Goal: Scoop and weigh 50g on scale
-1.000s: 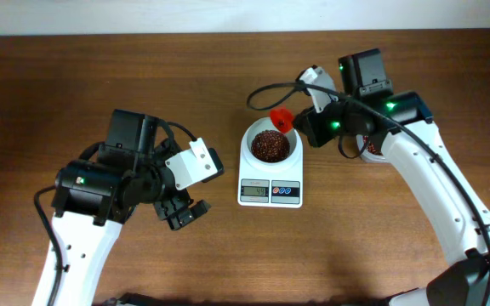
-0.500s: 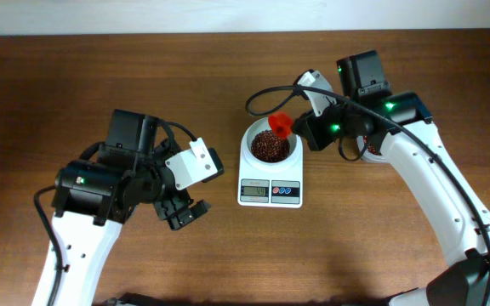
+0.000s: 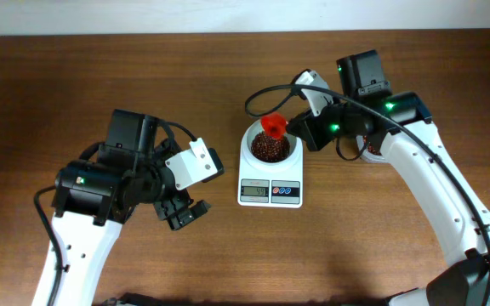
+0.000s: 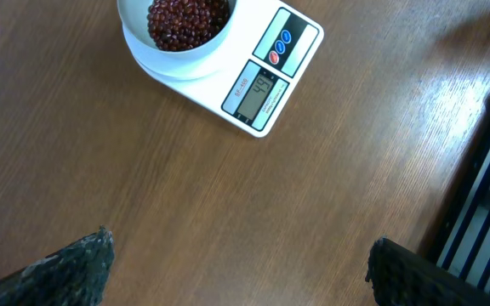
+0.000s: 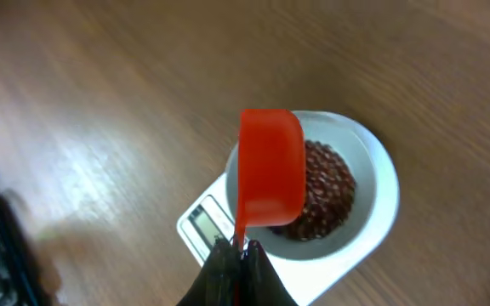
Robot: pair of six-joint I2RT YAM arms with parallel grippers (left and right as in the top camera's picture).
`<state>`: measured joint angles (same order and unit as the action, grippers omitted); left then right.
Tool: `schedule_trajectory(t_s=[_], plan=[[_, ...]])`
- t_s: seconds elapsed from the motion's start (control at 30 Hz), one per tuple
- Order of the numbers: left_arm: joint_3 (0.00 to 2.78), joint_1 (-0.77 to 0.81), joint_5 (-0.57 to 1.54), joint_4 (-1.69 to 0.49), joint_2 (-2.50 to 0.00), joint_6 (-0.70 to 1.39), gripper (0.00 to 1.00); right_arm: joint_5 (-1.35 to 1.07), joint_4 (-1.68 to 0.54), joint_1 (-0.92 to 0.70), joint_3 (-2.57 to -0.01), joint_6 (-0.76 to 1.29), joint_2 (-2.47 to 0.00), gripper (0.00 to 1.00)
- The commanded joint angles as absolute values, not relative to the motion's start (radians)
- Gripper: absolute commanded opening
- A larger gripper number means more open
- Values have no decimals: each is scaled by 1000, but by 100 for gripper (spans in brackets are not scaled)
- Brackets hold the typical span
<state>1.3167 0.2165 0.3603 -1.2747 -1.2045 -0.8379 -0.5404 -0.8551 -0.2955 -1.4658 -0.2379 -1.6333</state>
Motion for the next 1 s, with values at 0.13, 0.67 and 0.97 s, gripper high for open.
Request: schedule_trajectory(t_s=[0.13, 0.67, 0.97], plan=[[1324, 213, 378, -1273, -1209, -850, 99, -418, -852, -302, -1460, -149, -1626, 4], [1324, 213, 378, -1273, -1209, -850, 99, -451, -863, -301, -1460, -202, -1628, 4], [1324, 213, 378, -1273, -1209, -850, 99, -457, -863, -301, -1460, -202, -1628, 4]])
